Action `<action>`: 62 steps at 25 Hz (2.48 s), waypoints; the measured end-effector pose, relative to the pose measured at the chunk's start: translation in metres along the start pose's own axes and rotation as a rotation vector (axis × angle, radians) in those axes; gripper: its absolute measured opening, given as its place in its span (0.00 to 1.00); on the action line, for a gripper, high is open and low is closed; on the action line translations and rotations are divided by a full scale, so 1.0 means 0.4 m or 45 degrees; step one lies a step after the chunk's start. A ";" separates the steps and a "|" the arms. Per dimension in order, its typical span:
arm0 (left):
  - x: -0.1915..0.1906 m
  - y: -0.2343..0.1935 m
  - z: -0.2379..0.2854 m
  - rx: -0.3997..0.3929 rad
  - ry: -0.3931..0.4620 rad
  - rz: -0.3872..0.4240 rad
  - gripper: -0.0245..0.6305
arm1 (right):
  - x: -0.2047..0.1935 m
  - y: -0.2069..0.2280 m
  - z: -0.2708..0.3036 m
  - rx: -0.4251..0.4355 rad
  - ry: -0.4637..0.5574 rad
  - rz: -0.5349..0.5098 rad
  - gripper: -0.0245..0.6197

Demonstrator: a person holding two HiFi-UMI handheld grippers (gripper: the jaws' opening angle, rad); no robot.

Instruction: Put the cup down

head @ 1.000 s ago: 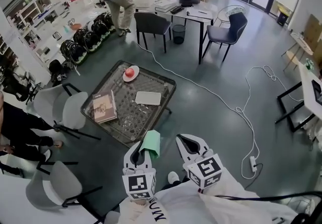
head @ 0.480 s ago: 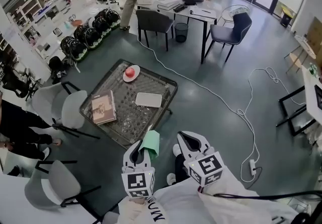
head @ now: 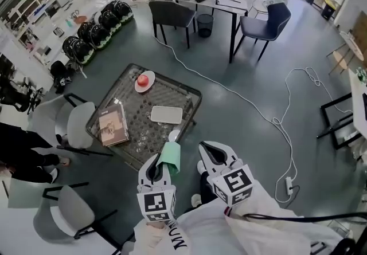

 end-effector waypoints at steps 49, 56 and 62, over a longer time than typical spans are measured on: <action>-0.135 -0.187 0.684 0.023 -0.505 -0.029 0.09 | -0.021 0.394 0.472 -0.015 -0.279 0.100 0.05; -0.166 -0.194 0.742 0.009 -0.564 -0.037 0.09 | -0.031 0.418 0.500 -0.018 -0.311 0.107 0.05; -0.203 -0.205 0.787 -0.006 -0.639 -0.052 0.09 | -0.037 0.447 0.520 -0.027 -0.331 0.122 0.05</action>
Point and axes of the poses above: the fingertips, and each gripper's own axes: z forward along the fingers, y to its right, x out of its top, the point moved 3 cm from there along -z, backward along the fingers, and after that the axes turned 9 degrees about -y, right-handed, at the moved point
